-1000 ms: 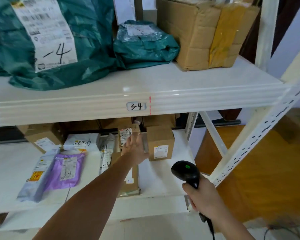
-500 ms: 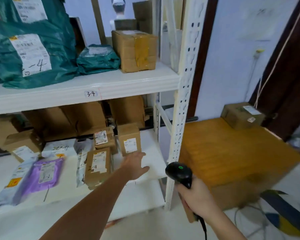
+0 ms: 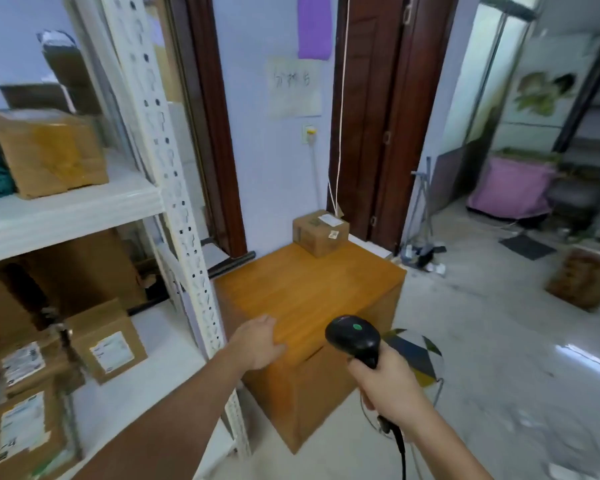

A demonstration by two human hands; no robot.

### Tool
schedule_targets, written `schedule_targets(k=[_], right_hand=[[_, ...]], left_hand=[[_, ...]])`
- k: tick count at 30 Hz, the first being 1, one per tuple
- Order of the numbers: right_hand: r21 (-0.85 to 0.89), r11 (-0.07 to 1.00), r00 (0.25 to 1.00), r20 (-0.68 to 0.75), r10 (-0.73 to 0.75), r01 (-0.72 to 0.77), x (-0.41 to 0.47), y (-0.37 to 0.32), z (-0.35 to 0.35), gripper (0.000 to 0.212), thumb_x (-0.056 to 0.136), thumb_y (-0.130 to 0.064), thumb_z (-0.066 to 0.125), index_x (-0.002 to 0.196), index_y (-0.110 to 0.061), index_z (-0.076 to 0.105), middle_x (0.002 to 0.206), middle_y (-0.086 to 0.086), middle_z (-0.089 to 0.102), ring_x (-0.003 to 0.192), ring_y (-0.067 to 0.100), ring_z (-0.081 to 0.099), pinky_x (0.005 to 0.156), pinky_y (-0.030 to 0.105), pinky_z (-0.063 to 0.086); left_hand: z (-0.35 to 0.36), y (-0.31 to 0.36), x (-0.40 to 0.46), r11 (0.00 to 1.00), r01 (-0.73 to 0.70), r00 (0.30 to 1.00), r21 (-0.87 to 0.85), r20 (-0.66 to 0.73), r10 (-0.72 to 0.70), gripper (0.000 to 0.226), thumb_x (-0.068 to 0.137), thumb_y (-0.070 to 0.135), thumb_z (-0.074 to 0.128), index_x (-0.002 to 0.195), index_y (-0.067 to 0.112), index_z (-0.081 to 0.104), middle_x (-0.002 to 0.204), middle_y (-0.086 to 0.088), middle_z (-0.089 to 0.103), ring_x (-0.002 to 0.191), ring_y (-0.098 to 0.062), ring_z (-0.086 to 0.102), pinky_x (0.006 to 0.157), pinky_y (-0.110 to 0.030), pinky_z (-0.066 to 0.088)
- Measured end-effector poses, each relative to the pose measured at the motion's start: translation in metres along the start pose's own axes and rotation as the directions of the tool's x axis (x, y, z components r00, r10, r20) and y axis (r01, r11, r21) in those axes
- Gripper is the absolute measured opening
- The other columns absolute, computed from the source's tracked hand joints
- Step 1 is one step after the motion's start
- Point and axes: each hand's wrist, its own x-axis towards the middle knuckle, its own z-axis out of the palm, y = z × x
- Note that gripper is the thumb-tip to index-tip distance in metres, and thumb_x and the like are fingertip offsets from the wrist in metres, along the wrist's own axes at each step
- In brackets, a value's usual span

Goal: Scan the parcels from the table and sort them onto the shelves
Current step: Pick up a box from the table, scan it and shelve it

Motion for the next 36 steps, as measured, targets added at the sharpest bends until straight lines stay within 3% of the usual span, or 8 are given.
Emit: schedule_targets(k=[5,13,18,20,22,26,30,36], right_hand=[[0.017,1.0,0.99,-0.143,-0.001,0.003,-0.001,-0.009,-0.017,0.005,0.081,-0.022,0.06,0.078,-0.023,0.056,0.058,0.0,0.06,0.055,0.019,0.058,0.059,0.031,0.047],[0.043,0.998,0.965,-0.254,0.06,-0.051,0.026,-0.02,-0.04,0.005,0.081,-0.023,0.061,0.085,-0.022,0.06,0.063,0.001,0.063,0.058,0.018,0.06,0.057,0.034,0.048],[-0.044,0.999,0.94,-0.341,0.007,-0.024,0.061,-0.037,-0.074,0.006,0.086,-0.019,0.064,0.085,-0.021,0.058,0.069,0.003,0.063,0.06,0.017,0.06,0.048,0.023,0.045],[-0.09,0.996,0.934,-0.356,-0.021,-0.011,0.084,-0.046,-0.093,0.006,0.086,-0.019,0.064,0.086,-0.021,0.058,0.07,0.005,0.065,0.064,0.02,0.063,0.051,0.026,0.048],[-0.133,0.991,0.934,-0.352,-0.057,0.011,0.112,-0.053,-0.113,0.006,0.086,-0.021,0.064,0.085,-0.021,0.058,0.068,0.003,0.063,0.065,0.021,0.063,0.057,0.032,0.05],[-0.254,0.962,0.93,-0.322,-0.18,0.098,0.174,-0.062,-0.151,0.012,0.087,-0.022,0.065,0.093,-0.028,0.057,0.075,-0.003,0.065,0.07,0.012,0.064,0.059,0.026,0.048],[-0.309,0.936,0.932,-0.258,-0.253,0.169,0.242,-0.064,-0.176,0.017,0.087,-0.023,0.066,0.099,-0.029,0.056,0.08,-0.009,0.064,0.077,0.009,0.063,0.071,0.03,0.055],[-0.307,0.929,0.95,-0.163,-0.265,0.207,0.336,-0.06,-0.196,0.016,0.087,-0.027,0.064,0.095,-0.034,0.052,0.078,-0.007,0.064,0.075,0.008,0.062,0.063,0.026,0.048]], left_hand=[[-0.021,0.026,0.036,0.995,-0.096,0.995,0.031,0.004,0.096,0.082,0.1,0.058,0.053,0.164,0.016,0.025,0.168,-0.007,0.031,0.151,-0.026,0.034,0.124,-0.039,0.03],[-0.033,0.055,0.094,0.98,-0.196,0.981,0.04,0.012,0.196,0.078,0.1,0.058,0.053,0.163,0.018,0.029,0.163,-0.004,0.038,0.146,-0.025,0.04,0.121,-0.041,0.035],[-0.032,0.069,0.133,0.973,-0.214,0.977,0.085,0.018,0.213,0.075,0.101,0.056,0.051,0.163,0.02,0.03,0.165,-0.002,0.035,0.147,-0.026,0.041,0.121,-0.044,0.035],[-0.035,0.076,0.153,0.974,-0.215,0.977,0.075,0.004,0.215,0.072,0.101,0.055,0.052,0.161,0.02,0.034,0.163,-0.001,0.038,0.145,-0.026,0.043,0.12,-0.044,0.037],[-0.041,0.084,0.174,0.975,-0.216,0.976,0.06,-0.024,0.218,0.069,0.1,0.053,0.054,0.159,0.02,0.037,0.162,0.0,0.039,0.144,-0.025,0.044,0.119,-0.044,0.037],[-0.059,0.102,0.227,0.978,-0.204,0.974,0.046,-0.086,0.208,0.065,0.101,0.049,0.055,0.157,0.019,0.039,0.16,0.0,0.04,0.144,-0.024,0.043,0.12,-0.043,0.037],[-0.078,0.116,0.284,0.99,-0.141,0.981,0.029,-0.132,0.144,0.065,0.101,0.048,0.056,0.158,0.02,0.039,0.161,0.0,0.04,0.146,-0.023,0.041,0.121,-0.045,0.035],[-0.092,0.127,0.358,0.997,-0.077,0.979,-0.02,-0.19,0.072,0.063,0.1,0.052,0.058,0.154,0.022,0.046,0.155,0.002,0.048,0.139,-0.021,0.049,0.117,-0.041,0.04]])
